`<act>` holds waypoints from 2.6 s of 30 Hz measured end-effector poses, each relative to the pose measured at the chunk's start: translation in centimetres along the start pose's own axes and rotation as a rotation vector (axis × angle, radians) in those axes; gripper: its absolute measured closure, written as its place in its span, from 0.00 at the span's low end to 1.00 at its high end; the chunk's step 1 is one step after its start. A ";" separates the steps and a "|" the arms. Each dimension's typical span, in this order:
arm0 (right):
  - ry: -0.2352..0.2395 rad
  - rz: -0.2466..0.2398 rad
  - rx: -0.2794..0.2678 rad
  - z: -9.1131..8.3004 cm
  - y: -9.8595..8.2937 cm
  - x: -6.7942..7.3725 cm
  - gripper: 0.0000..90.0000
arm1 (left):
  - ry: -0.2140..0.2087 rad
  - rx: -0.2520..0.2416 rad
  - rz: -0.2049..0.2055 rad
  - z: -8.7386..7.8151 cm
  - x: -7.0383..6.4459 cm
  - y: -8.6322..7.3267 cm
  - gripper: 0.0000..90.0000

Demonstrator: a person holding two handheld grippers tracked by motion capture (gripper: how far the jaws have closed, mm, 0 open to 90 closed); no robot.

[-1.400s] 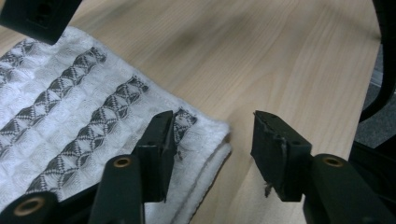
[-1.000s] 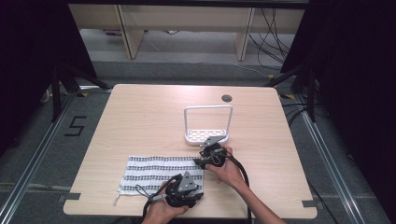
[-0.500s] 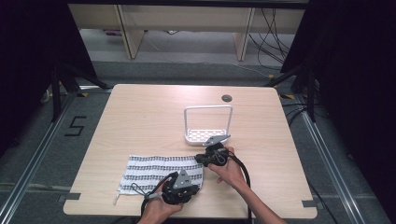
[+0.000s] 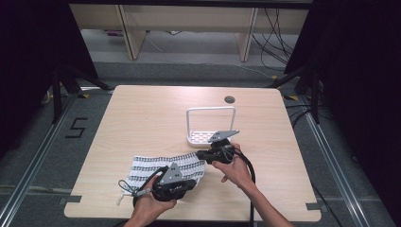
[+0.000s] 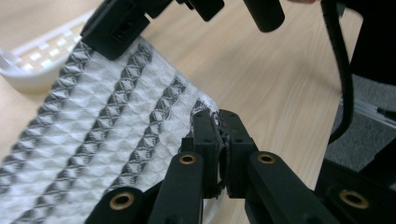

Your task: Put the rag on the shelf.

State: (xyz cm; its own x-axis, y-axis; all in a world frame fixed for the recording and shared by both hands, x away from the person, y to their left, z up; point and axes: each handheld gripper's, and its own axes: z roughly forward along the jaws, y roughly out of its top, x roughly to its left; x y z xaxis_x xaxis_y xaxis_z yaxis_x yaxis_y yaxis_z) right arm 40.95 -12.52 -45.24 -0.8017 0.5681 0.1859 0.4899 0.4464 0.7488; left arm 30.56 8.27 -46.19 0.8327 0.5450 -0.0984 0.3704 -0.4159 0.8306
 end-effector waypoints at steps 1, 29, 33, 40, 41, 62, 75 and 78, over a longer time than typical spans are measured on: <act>0.003 -0.009 -0.018 -0.2 0.3 0.1 0.94 | 0.000 -0.026 0.004 -0.9 0.2 0.7 0.96; 0.051 -0.063 -0.173 -11.2 10.3 3.0 0.95 | 0.069 -0.325 0.044 -12.2 3.2 10.8 0.97; 0.016 -0.053 -0.188 -12.8 11.2 2.9 0.95 | 0.068 -0.344 0.045 -12.0 3.5 12.6 0.97; -0.072 -0.059 -0.209 -16.1 12.5 2.5 0.94 | 0.065 -0.370 0.046 -10.6 4.1 15.5 0.97; -0.086 -0.056 -0.211 -16.5 12.6 2.5 0.94 | 0.067 -0.372 0.040 -10.3 4.3 15.9 0.97; -0.195 0.043 -0.267 -18.1 13.3 -1.2 0.94 | 0.104 -0.362 -0.034 -5.5 7.8 20.8 0.97; -0.251 0.088 -0.280 -17.3 15.3 -3.1 0.94 | 0.154 -0.363 -0.060 -3.8 10.2 23.1 0.97; -0.262 0.103 -0.285 -17.0 15.9 -4.0 0.94 | 0.164 -0.367 -0.076 -3.5 10.9 23.5 0.97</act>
State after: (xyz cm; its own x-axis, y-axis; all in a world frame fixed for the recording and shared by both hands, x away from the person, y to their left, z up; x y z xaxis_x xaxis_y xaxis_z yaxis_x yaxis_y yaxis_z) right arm 46.13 -19.46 -23.29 -0.6212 0.7731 0.1283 0.4187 0.1890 0.8882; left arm 46.85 6.99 -25.80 0.7206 0.6856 -0.1033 0.2321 -0.0981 0.9677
